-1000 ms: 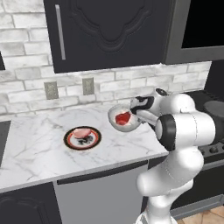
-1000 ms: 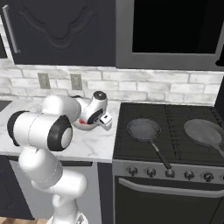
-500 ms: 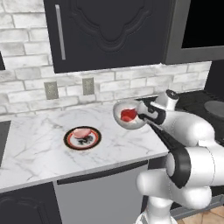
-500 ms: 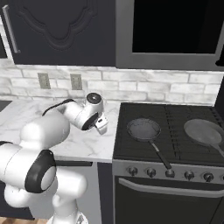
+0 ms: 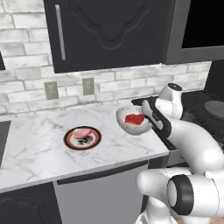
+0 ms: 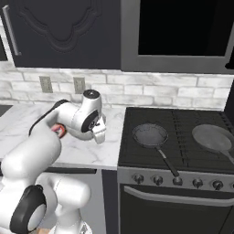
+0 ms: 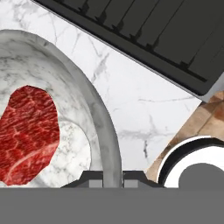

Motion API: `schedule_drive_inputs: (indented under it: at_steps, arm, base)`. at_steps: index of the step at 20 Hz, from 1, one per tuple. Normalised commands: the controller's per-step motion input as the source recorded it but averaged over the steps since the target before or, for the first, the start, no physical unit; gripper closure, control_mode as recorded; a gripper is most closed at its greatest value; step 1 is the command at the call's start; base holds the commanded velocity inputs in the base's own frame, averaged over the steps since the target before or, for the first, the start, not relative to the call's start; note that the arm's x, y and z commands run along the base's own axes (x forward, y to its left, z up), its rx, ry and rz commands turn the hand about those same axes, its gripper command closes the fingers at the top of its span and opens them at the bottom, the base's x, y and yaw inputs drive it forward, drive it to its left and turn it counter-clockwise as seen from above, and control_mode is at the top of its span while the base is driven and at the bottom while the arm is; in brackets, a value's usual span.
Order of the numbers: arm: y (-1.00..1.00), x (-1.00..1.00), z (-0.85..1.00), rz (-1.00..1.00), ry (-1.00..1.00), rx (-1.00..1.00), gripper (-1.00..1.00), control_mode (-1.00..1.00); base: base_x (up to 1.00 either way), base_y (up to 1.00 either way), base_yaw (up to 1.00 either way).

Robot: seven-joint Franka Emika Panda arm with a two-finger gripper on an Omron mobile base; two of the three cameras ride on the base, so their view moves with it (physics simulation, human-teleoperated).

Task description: Place one of the steaks on the plate and the other in the bowl. Then place the bowl in the fridge.

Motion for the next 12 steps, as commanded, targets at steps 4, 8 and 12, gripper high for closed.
schedule_drive_inputs:
  at_steps: [4,8,12]
  arm:
    - [-0.07,-0.49,0.0,0.0,0.0,0.04,1.0,-1.0]
    - [-0.02,-0.17,0.0,0.0,0.0,0.0,1.0,-1.0]
    - [0.0,-0.06,0.0,0.0,0.0,0.0,1.0,-1.0]
  base:
    - [0.0,0.0,0.0]
    - [0.0,0.0,0.0]
    - [0.0,0.0,0.0]
